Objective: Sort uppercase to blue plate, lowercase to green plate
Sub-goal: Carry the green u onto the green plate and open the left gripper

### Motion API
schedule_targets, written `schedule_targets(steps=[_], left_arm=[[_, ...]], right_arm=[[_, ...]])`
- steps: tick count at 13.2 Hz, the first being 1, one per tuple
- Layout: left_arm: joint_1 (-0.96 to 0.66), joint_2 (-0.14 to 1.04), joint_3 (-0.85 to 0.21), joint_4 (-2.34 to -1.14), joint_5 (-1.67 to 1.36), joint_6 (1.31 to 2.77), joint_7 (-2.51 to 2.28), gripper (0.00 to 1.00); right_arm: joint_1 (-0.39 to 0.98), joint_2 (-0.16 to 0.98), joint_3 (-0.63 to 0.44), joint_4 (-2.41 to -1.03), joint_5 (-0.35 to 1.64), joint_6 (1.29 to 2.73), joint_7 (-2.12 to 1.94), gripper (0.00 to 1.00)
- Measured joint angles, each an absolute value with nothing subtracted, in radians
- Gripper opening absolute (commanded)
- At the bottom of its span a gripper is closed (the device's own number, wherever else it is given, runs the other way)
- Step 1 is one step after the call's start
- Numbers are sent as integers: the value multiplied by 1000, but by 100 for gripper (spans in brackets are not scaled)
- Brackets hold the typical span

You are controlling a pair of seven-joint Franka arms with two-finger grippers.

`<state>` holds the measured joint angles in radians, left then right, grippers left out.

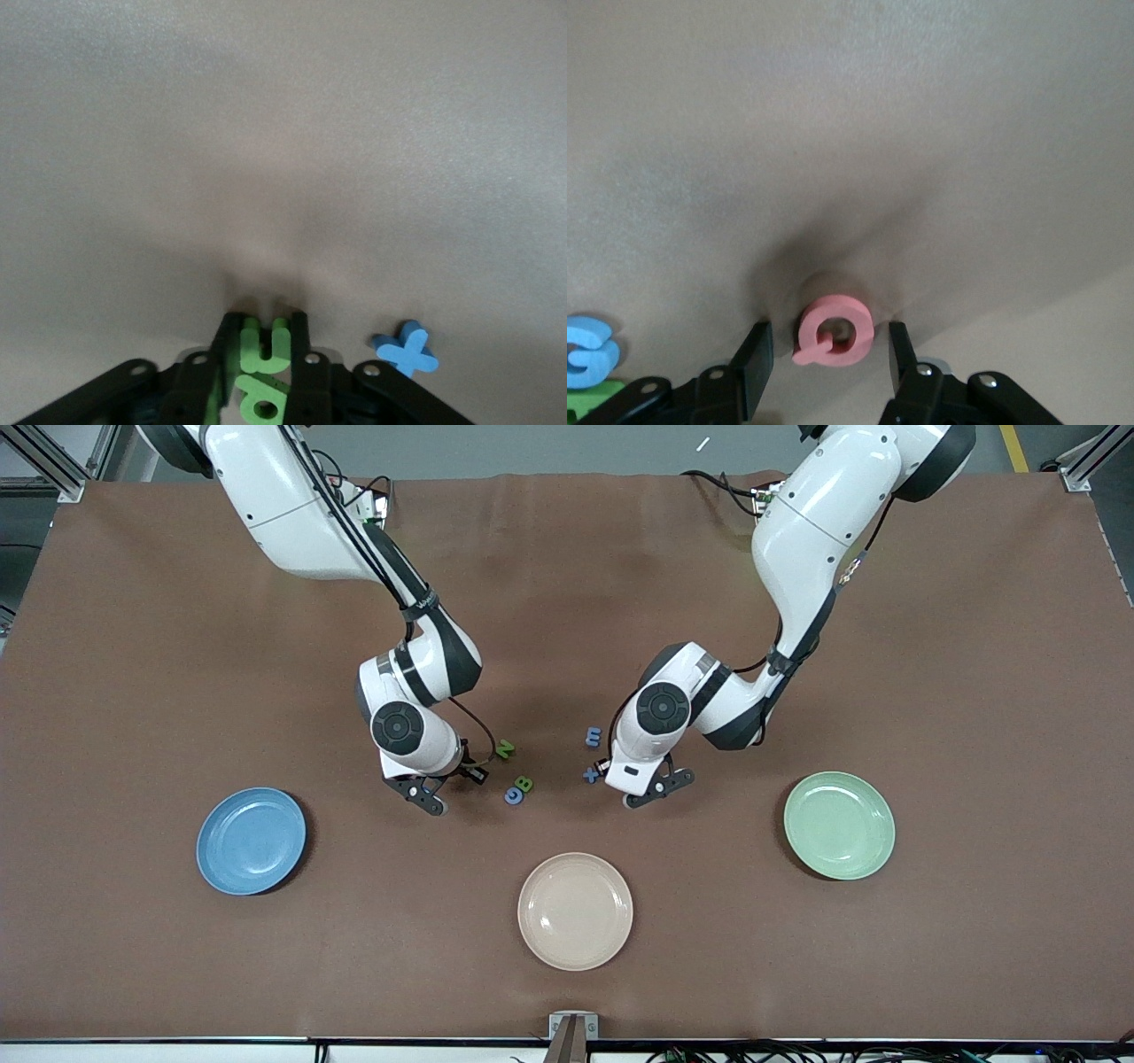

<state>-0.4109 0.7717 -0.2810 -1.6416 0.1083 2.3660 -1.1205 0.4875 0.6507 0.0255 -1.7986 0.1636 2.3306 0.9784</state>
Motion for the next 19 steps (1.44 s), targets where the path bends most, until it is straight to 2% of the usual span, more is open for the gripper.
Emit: schedule_targets(steps=[3,6,11,12,16,17,18,19], left_arm=[[-405,772,-277,-1641,108,2373,-1147,0],[-330,753,-268,-1644,118,2374,-1149,0],[-137,619,-269,-1722,125,2363,-980,0],[-111,602,-269,-1734,125,2358,-943,0],[-1,591,-268,-1744,125,2350,-744,0],[33,591,-268,-1747,125,2346,-678,0],[65,591,-268,-1751,125,2344,-621,0],[91,591,-267,-1756,125,2341,-574,2]], right_arm=[[489,648,26,-1805,174,2330,978,57],[488,641,24,-1814,175,2331,978,44],[487,633,23,-1822,176,2331,978,16],[487,632,23,-1822,176,2331,978,14],[473,628,15,-1823,176,2331,939,14],[461,626,14,-1823,176,2330,922,19],[450,624,13,-1823,176,2330,912,34],[444,623,14,-1823,176,2330,911,54]])
